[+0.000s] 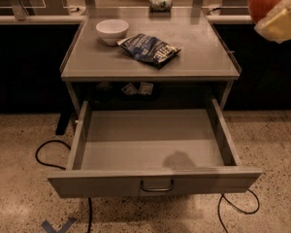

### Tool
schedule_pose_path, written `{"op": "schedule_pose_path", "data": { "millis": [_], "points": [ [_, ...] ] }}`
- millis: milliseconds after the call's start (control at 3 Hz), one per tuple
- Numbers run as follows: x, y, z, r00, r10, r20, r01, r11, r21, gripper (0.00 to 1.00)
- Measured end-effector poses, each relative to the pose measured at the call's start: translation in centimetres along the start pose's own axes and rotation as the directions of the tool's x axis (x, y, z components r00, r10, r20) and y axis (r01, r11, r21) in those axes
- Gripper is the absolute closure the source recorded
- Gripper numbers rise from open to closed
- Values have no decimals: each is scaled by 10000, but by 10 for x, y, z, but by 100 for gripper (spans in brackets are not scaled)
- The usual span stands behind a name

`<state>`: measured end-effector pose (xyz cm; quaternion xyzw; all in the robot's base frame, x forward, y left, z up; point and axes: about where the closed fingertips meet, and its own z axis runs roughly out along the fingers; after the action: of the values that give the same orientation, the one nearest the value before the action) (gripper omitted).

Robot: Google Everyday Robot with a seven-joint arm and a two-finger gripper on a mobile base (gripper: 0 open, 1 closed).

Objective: Place apple into top drawer

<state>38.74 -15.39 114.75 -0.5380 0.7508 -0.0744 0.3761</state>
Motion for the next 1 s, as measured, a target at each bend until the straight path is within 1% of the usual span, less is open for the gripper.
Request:
{"op": "schedule_pose_path", "data": {
  "millis": [1000],
  "points": [
    [0,0,0,10000,0,0,0,10000,0,100]
  ]
}}
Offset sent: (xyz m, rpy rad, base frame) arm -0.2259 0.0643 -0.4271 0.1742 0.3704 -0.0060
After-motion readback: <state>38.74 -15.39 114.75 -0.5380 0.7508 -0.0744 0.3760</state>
